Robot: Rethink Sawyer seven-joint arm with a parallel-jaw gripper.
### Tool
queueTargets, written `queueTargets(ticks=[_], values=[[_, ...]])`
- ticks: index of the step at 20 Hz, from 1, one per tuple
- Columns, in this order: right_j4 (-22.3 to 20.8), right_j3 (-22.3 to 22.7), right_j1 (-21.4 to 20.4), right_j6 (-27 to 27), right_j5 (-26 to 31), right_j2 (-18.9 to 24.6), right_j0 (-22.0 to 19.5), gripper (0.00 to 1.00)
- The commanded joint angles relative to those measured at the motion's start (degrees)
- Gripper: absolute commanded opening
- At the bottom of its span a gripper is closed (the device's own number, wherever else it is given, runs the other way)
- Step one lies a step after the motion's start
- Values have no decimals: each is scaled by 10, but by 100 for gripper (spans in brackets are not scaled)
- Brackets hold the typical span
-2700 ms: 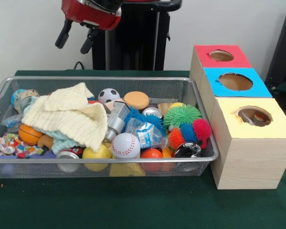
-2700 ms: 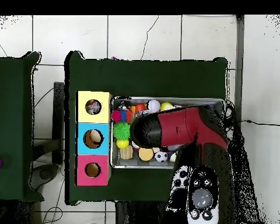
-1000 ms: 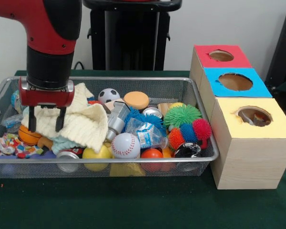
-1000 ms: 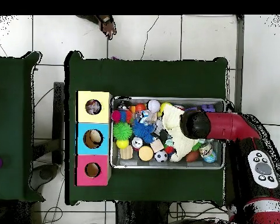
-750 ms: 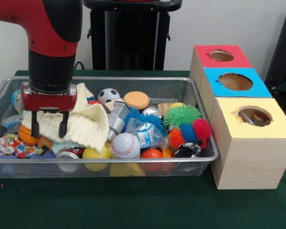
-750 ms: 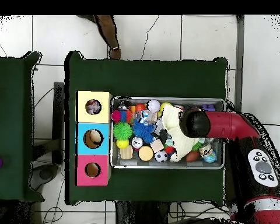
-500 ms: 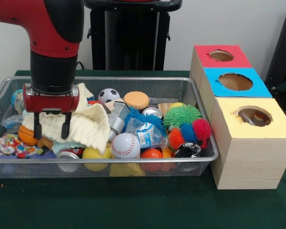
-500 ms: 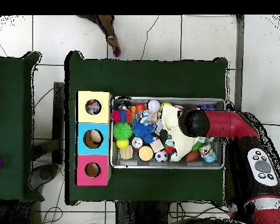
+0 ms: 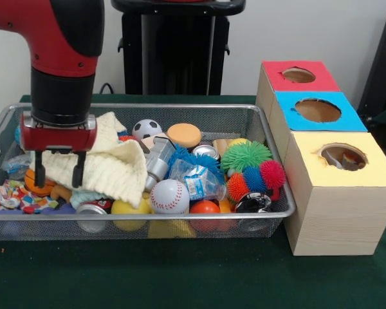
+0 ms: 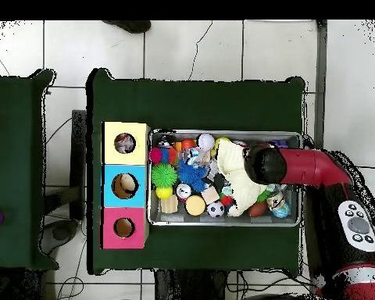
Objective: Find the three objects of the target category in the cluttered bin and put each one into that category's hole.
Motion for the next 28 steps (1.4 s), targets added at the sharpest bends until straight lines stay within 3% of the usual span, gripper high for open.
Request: queueTargets(ticks=[1,13,22,28], values=[[-42,-29,5,-161,48,61,-29,100],[-62,-31,33,-169,37,105,-68,100],[-85,10,46,-99,12,76,-86,100],[-96,11,62,-87,11,66,-90,100]])
